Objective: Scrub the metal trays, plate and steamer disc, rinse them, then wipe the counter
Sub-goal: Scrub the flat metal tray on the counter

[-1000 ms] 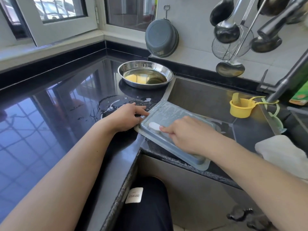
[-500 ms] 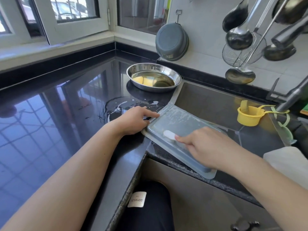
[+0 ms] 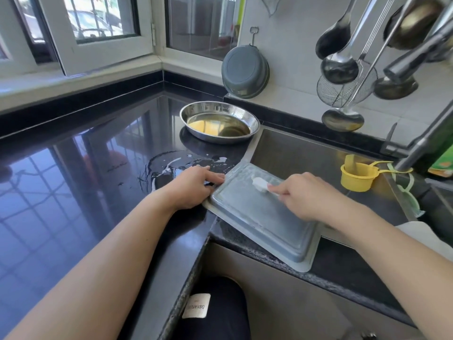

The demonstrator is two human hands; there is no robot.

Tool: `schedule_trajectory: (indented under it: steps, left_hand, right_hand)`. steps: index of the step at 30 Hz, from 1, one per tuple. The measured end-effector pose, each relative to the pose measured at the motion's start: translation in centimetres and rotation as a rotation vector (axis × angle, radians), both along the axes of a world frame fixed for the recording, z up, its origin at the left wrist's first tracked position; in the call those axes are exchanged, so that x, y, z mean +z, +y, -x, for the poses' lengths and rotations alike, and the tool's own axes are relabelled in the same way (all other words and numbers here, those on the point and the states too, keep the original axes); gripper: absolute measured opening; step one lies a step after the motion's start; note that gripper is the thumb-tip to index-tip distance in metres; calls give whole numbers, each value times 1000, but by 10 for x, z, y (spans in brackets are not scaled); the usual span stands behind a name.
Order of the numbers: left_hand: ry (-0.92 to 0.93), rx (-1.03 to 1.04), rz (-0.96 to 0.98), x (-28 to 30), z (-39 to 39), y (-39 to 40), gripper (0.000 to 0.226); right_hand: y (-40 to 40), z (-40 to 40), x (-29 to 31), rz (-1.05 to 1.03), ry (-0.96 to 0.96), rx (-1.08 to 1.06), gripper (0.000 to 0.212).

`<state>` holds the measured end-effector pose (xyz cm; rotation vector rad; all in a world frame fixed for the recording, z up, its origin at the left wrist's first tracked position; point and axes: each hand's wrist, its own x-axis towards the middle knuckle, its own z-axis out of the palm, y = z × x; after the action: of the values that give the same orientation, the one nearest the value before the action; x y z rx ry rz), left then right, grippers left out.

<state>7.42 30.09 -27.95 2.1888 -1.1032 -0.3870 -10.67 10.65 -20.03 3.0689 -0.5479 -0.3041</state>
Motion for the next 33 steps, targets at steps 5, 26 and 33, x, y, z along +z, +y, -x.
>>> schedule_trajectory:
  steps: [5, 26, 33]
  left_hand:
    - [-20, -5, -7, 1, -1, 0, 45]
    - [57, -54, 69, -7, -5, 0, 63]
    - [-97, 4, 124, -10, 9, -2, 23]
  right_hand:
    - [25, 15, -3, -20, 48, 156, 52]
    - [10, 40, 0, -204, 57, 77, 43]
    - [-45, 4, -12, -86, -79, -133, 42]
